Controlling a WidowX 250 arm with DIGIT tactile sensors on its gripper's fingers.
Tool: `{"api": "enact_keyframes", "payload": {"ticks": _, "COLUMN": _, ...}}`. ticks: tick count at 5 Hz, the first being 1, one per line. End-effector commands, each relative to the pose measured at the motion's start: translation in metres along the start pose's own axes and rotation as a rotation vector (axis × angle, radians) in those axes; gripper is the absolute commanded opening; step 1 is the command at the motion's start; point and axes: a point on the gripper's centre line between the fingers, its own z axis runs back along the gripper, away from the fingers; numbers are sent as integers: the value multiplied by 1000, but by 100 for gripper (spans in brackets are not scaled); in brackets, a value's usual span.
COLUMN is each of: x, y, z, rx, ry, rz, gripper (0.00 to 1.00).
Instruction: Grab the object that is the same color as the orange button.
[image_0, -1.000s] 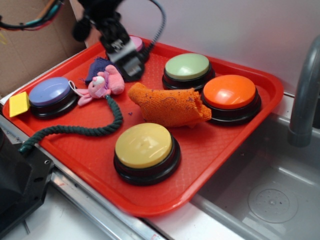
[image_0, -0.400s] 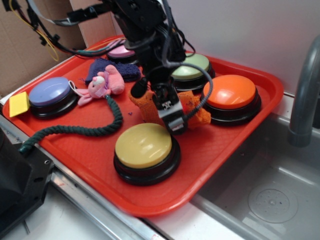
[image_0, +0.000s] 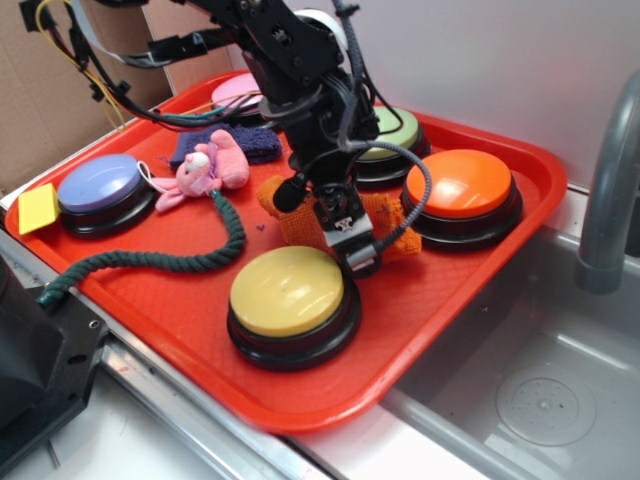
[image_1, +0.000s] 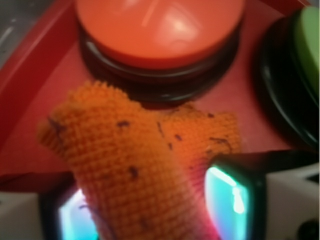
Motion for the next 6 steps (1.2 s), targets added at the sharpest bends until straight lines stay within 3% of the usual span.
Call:
{"api": "enact_keyframes", "payload": {"ticks": 1, "x": 7, "y": 1, "z": 28, "rx": 45, "ry": -40, "rz": 64, "gripper": 0}}
{"api": "enact_keyframes", "payload": {"ticks": 2, "x": 6, "y": 10, "z": 45, "rx": -8, "ry": 32, "rz": 75, "gripper": 0}}
{"api": "enact_keyframes", "payload": {"ticks": 3, "x": -4, "y": 25, "z": 73, "rx": 8, "ry": 80, "rz": 154, "gripper": 0}}
{"api": "enact_keyframes", "payload": {"ticks": 4, "x": -19, "y": 39, "z": 100, "rx": 20, "ry": 87, "rz": 229, "gripper": 0}}
{"api": "enact_keyframes", "payload": {"ticks": 5, "x": -48, "y": 59, "z": 139, "rx": 139, "ry": 104, "rz": 371, "gripper": 0}}
{"api": "enact_keyframes", "payload": {"ticks": 6, "x": -66, "y": 67, "z": 152, "rx": 161, "ry": 96, "rz": 474, "gripper": 0}}
